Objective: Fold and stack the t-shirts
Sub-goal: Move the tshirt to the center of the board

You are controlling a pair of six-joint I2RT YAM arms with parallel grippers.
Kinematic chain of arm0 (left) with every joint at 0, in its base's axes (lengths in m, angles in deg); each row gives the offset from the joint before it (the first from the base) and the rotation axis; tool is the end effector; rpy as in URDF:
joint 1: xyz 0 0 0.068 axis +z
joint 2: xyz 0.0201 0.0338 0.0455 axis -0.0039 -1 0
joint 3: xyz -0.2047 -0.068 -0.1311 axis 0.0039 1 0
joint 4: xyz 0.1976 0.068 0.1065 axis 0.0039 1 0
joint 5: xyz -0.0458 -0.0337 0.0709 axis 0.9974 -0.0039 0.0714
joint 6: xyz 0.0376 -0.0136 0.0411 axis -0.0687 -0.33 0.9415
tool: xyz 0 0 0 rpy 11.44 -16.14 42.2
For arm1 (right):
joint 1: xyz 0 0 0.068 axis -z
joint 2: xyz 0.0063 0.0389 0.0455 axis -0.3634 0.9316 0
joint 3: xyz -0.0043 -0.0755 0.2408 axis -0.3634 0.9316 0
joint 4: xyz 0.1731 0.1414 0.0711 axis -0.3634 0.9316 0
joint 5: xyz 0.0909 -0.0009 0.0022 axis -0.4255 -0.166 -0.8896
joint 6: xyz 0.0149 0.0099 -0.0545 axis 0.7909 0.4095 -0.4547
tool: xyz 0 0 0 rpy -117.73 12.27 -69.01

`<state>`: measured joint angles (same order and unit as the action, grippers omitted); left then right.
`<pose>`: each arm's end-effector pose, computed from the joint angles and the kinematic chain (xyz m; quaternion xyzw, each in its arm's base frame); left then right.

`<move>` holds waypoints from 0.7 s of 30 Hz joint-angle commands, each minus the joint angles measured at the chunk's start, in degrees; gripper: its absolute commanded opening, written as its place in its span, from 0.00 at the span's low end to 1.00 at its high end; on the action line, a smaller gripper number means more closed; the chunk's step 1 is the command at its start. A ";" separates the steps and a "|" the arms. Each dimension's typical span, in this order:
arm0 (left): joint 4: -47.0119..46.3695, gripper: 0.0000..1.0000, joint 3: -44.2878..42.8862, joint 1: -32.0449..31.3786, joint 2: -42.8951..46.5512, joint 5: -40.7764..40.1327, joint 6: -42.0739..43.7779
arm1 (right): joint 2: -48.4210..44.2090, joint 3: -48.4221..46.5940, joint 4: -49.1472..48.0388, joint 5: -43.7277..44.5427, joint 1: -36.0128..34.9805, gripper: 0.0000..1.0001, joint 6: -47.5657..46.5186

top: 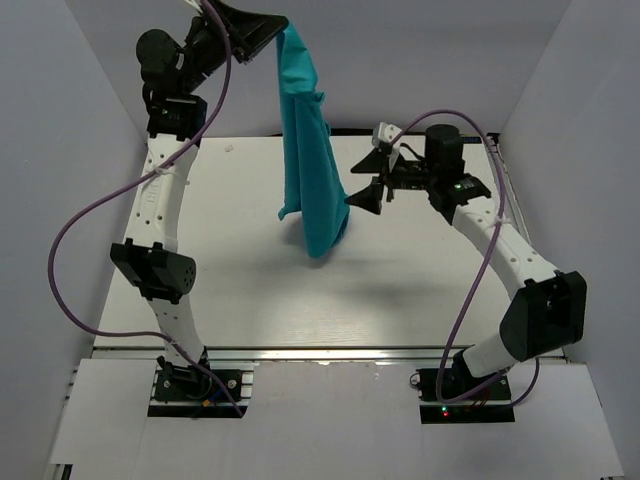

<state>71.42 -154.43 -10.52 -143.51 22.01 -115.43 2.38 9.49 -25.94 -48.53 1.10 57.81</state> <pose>0.3555 -0.0948 0.5402 0.0418 0.5389 -0.6705 0.5083 0.2858 0.1403 0.3590 -0.5103 0.5536 0.3505 0.5571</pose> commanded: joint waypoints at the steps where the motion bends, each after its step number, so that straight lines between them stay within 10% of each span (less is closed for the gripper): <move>1: -2.38 0.00 2.24 1.60 6.78 1.76 -0.09 | 1.73 1.05 -1.39 2.42 -2.20 0.85 1.02; 13: 42.32 0.00 29.20 9.60 30.50 -15.06 24.34 | -0.02 9.67 0.00 7.88 -0.45 0.87 -8.30; 21: 46.94 0.00 51.81 10.04 40.18 -30.05 30.32 | 10.61 3.71 6.51 5.24 -1.85 0.82 -8.47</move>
<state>113.32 -106.96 -0.42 -103.16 0.70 -89.60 8.54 17.84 -23.34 -41.63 0.21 50.68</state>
